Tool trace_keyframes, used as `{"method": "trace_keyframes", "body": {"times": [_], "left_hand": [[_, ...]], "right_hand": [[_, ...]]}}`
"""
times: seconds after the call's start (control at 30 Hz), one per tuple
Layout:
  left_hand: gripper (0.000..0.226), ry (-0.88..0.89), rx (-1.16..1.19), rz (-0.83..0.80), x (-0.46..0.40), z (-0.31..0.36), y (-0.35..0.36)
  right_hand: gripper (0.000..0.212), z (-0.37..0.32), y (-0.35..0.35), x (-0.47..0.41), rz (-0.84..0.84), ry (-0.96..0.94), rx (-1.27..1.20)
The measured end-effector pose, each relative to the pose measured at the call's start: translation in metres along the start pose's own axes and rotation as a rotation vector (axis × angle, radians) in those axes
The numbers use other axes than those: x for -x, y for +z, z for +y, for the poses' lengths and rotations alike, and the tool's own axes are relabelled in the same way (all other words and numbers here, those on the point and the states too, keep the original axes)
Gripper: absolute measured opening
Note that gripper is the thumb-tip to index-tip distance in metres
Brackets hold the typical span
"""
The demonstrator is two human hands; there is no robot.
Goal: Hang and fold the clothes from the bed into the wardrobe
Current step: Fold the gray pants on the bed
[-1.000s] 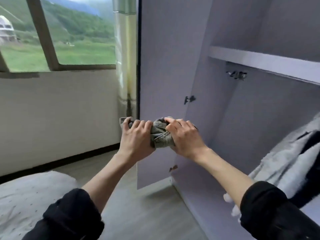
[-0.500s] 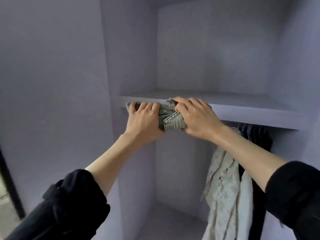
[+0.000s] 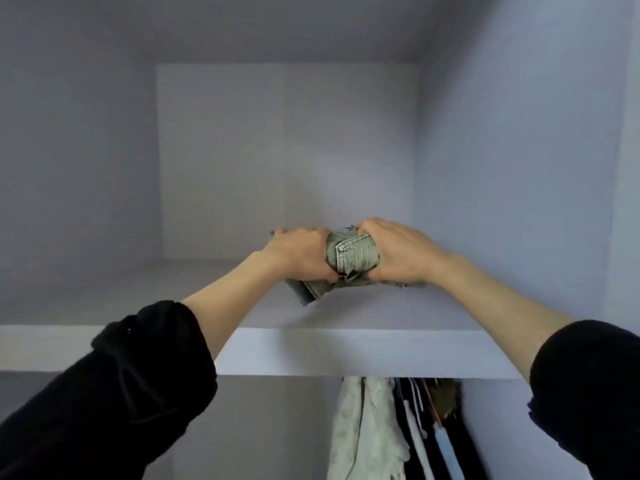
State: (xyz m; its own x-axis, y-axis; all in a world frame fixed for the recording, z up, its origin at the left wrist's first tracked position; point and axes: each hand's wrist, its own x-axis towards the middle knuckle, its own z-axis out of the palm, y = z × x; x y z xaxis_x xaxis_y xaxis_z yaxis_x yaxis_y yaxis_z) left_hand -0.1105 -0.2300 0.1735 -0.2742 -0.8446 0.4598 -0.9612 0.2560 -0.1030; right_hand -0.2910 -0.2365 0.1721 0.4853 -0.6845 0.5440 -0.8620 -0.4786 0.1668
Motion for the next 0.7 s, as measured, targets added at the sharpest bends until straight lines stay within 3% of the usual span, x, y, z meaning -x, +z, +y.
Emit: {"method": "trace_keyframes", "body": {"times": [0.13, 0.2, 0.3, 0.4, 0.57, 0.7], "left_hand": [[0.078, 0.136, 0.167, -0.198, -0.051, -0.002, 0.039], [0.083, 0.198, 0.193, -0.238, -0.067, -0.007, 0.044], [0.074, 0.260, 0.285, -0.321, -0.076, -0.018, 0.042], [0.072, 0.293, 0.284, -0.341, -0.083, -0.028, 0.052], [0.071, 0.324, 0.094, -0.175, -0.110, -0.027, 0.083], [0.063, 0.309, 0.116, -0.155, -0.147, -0.021, 0.107]], "right_hand": [[0.060, 0.034, 0.032, -0.019, -0.310, 0.146, -0.132], [0.053, 0.046, 0.041, -0.028, -0.355, 0.189, -0.191], [0.046, 0.058, 0.046, -0.038, -0.401, 0.224, -0.210], [0.052, 0.070, 0.058, -0.052, -0.412, 0.268, -0.117], [0.079, 0.081, 0.070, -0.065, -0.395, 0.291, 0.180], [0.065, 0.087, 0.080, -0.070, -0.266, 0.288, 0.414]]}}
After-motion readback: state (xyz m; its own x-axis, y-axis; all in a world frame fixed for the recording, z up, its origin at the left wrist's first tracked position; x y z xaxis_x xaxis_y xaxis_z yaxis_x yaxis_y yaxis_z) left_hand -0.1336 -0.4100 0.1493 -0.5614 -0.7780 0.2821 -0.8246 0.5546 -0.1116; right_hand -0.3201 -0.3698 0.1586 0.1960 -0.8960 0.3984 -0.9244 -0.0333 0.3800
